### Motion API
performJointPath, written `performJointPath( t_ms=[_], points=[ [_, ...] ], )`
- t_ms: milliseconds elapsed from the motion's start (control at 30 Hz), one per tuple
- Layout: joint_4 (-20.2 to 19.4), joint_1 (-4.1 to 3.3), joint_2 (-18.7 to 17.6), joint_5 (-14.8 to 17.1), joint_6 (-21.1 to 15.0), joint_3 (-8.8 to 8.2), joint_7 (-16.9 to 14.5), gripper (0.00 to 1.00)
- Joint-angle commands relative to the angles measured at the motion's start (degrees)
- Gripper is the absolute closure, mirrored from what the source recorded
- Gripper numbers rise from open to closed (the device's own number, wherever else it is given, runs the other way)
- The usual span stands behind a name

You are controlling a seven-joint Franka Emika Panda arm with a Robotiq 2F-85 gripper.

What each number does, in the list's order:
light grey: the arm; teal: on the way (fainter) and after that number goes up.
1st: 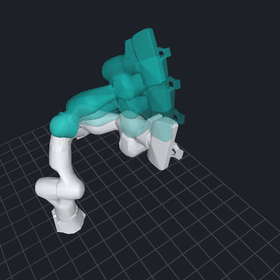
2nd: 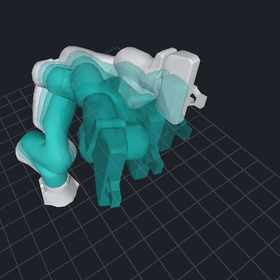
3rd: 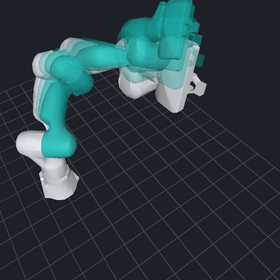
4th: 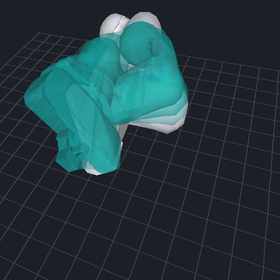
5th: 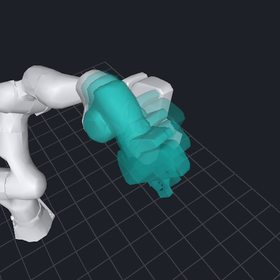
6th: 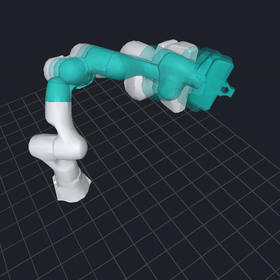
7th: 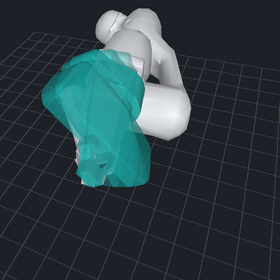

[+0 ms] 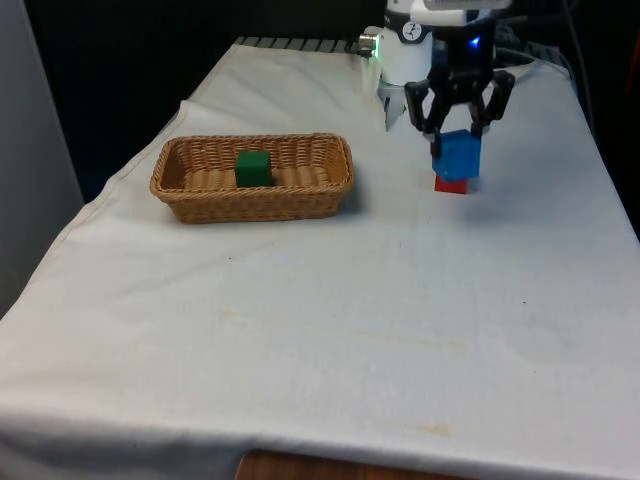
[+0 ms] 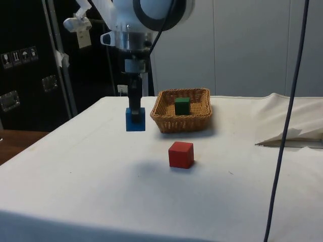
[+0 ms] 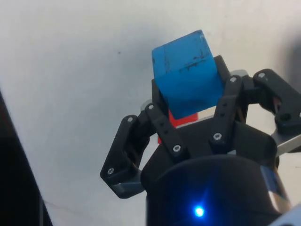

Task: Pick up exactly two blocks and place them into the basket.

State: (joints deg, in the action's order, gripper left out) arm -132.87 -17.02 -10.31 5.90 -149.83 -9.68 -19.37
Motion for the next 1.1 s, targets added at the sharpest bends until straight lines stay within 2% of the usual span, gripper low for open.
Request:
performJointPath(
  t_ms=[0,33,67,200,300,333,367,633,667,700,933,967,1000,1067],
  points=[
    [-0.29,0.46,0.29,0.80,-0.06,0.00,-1.03,0.99],
    [-0.06,0.06,0.00,0.00,0.00,-0.29,-0.23,0.99],
    [-0.34,0.52,0.34,0.80,-0.06,-0.29,-1.26,0.99],
    [-0.46,0.74,0.40,0.80,0.00,-1.49,-2.35,0.99],
    [-0.57,0.80,0.40,0.80,0.06,-2.46,-3.15,0.99],
    [-0.29,0.46,0.00,0.00,0.00,-3.21,-2.69,0.99],
    [-0.63,0.86,0.40,0.74,0.11,-3.15,-3.67,0.99],
    [-0.74,1.03,0.29,0.69,0.29,-6.36,-5.96,0.99],
    [-0.57,0.57,0.00,0.00,0.06,-6.42,-5.04,0.99],
    [-0.80,1.03,0.29,0.69,0.29,-6.70,-6.19,0.99],
    [-0.80,1.15,0.17,0.63,0.40,-9.34,-8.08,0.99],
    [-0.69,0.74,-0.06,0.00,0.17,-9.57,-7.39,0.99],
    [-0.80,1.15,0.11,0.63,0.40,-9.74,-8.42,0.99],
    [-0.74,1.20,0.06,0.63,0.40,-10.77,-9.17,0.99]
  ],
)
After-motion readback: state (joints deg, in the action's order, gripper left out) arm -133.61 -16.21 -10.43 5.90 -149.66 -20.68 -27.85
